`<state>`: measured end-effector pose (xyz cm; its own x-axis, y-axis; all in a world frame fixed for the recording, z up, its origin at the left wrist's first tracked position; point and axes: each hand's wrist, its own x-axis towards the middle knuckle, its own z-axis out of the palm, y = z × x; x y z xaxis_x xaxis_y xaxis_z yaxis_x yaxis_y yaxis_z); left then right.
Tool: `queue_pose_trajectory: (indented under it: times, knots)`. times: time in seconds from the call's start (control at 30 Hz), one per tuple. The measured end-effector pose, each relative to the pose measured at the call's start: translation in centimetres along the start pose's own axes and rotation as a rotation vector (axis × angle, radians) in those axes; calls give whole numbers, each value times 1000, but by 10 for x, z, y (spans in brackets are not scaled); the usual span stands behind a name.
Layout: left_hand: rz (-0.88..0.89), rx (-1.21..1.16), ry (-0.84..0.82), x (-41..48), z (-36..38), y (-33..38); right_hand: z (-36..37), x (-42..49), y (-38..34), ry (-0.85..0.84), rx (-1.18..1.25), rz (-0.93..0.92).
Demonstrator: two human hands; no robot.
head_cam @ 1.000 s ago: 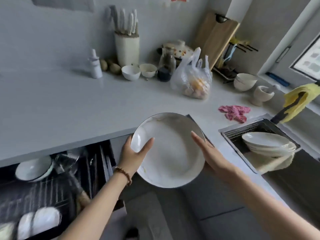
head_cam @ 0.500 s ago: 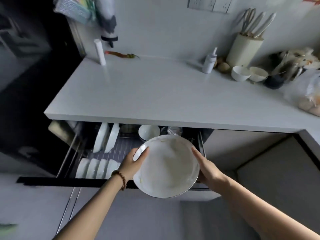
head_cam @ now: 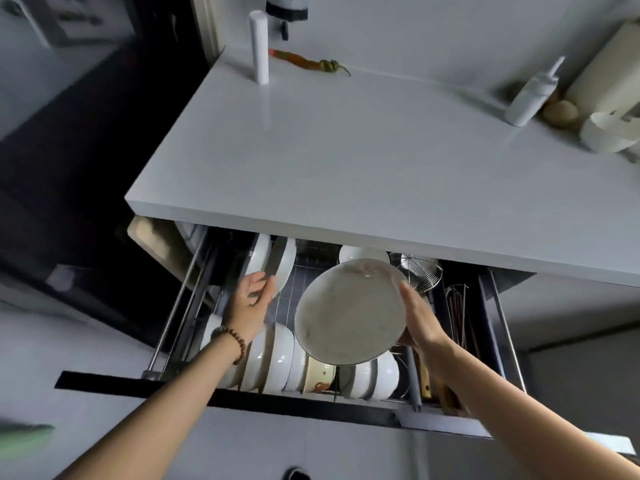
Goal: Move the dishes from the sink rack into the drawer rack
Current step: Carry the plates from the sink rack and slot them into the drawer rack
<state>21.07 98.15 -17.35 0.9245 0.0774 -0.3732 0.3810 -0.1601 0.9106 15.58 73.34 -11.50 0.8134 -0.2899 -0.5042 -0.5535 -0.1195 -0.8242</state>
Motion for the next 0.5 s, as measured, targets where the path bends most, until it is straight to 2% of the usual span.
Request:
queue_pose_trajectory:
  times: [0.13,0.2,0.37,0.5]
  knots:
    - [316,298,134,40,-8,-27,21,47,9,17,-79,-57]
    - [393,418,143,58,-5,-39,31,67,12,46,-90,-69]
    - [426,520,108,91,11,-60,50,102,30,73,-119,-92]
    - [376,541,131,111,14,-61,64,123,42,83,-106,-123]
